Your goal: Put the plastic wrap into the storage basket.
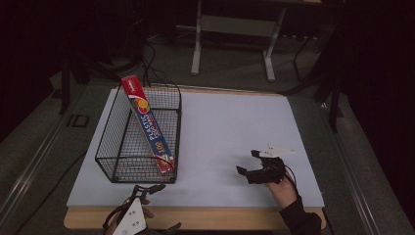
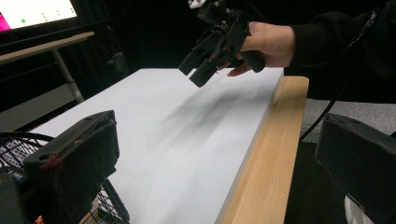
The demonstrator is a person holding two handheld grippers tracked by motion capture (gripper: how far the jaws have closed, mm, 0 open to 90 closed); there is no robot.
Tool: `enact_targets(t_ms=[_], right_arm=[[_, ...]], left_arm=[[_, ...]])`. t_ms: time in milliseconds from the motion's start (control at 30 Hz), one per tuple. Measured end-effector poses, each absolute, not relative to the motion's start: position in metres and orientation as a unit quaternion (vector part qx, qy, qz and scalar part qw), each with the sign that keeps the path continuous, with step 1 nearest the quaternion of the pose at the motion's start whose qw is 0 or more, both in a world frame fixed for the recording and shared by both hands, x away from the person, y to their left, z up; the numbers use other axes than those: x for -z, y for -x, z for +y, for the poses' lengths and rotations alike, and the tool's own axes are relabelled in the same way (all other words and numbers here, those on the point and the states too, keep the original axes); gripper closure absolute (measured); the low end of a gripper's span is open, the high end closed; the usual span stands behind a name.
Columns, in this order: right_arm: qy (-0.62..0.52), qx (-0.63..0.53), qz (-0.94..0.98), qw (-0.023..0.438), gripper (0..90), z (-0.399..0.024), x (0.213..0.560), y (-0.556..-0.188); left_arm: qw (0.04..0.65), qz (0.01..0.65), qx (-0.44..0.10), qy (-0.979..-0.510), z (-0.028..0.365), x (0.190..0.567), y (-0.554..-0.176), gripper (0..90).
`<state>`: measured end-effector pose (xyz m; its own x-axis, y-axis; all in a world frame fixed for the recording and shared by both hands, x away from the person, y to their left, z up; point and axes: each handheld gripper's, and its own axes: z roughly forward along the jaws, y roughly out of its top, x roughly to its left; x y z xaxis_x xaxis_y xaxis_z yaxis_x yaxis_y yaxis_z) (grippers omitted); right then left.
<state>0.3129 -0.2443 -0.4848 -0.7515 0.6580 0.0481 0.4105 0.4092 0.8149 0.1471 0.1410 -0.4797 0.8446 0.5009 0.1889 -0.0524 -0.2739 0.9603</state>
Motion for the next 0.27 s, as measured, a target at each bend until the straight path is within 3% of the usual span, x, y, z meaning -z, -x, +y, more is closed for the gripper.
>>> enact_targets(t_ms=[267], right_arm=[[-0.315, -0.427, 0.835, 0.144, 14.0, -0.2406, 0.4932, -0.3144]], left_arm=[[0.584, 0.146, -0.236, -0.763, 0.1408, 0.4796, -0.1469, 0.1]])
